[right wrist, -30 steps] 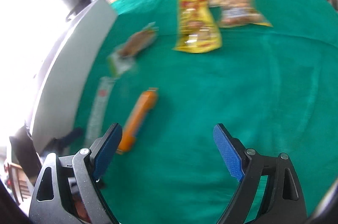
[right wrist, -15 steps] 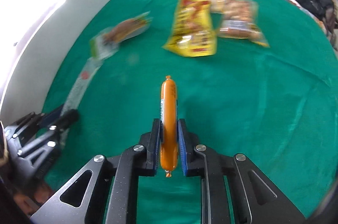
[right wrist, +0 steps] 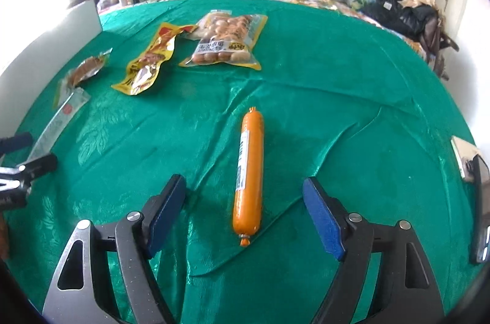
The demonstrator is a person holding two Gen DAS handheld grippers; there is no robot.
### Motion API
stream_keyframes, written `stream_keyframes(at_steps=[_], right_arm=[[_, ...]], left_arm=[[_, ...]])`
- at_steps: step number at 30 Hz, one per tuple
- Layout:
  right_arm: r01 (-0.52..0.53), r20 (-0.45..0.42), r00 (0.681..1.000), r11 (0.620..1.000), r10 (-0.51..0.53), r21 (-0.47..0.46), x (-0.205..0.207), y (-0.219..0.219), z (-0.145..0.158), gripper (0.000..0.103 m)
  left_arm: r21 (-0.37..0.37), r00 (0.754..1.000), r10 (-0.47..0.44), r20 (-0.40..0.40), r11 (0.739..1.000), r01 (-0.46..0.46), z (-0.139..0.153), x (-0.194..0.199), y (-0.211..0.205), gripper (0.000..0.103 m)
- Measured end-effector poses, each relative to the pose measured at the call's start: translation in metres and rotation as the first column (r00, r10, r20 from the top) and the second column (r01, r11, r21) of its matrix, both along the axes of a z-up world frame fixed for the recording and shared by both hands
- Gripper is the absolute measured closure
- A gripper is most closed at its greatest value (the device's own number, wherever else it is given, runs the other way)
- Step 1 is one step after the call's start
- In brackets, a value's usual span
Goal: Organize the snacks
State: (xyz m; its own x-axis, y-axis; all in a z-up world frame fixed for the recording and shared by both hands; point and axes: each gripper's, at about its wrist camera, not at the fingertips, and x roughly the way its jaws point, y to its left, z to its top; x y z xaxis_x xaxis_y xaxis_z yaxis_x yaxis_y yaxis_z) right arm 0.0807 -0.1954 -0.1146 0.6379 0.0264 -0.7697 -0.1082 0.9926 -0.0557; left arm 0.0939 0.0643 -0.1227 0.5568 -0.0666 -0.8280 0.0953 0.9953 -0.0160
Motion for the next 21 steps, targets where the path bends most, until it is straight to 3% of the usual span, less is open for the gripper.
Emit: stream_keyframes(at_steps=[2, 21], right_arm=[[0.014, -0.008, 1.0, 0.999, -0.014, 0.03, 0.001, -0.01, 0.0, 0.017], [0.025, -0.01, 1.0, 0.999, -0.025, 0.023, 0.012, -0.01, -0.007, 0.015]], left_arm=[[0.004, 1.0, 0.0, -0.004, 1.0, 0.0, -0.002, 0.001, -0.001, 0.0], [0.005, 1.0, 0.014, 0.014, 1.0, -0.014, -0.004, -0.001, -0.001, 0.0]])
